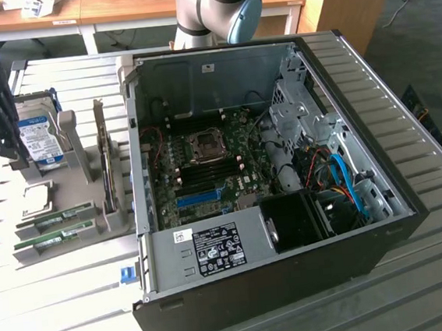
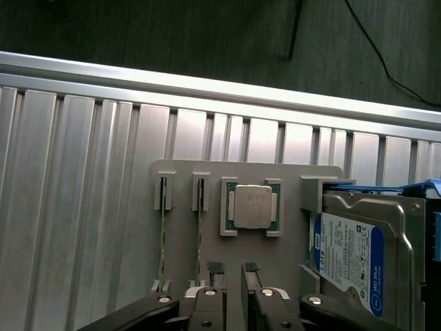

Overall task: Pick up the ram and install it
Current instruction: 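Pick up the ram and move it above insertion slot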

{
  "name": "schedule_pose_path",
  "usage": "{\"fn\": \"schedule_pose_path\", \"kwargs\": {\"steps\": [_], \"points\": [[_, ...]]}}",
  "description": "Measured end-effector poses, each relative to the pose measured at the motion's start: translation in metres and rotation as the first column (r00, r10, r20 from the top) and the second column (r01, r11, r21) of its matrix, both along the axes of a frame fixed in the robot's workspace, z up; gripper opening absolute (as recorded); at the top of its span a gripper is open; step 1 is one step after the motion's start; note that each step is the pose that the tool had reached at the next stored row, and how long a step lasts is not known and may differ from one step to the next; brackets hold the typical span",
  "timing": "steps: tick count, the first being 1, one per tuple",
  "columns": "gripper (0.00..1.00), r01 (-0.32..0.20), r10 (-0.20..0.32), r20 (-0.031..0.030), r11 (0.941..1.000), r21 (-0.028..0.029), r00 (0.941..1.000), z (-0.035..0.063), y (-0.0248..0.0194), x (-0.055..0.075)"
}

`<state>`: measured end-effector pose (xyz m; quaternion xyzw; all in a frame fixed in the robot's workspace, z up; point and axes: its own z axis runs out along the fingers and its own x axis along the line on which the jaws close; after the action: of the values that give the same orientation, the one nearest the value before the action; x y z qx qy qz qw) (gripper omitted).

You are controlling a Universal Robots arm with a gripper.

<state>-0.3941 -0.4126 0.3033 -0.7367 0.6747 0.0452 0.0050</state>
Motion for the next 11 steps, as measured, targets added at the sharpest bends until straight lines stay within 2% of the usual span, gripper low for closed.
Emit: {"fn": "schedule_pose_path", "kwargs": {"steps": [11], "points": [[0.24, 0.0, 0.0, 0.0, 1.0, 0.0, 1.0, 0.0, 0.0, 0.0]]}}
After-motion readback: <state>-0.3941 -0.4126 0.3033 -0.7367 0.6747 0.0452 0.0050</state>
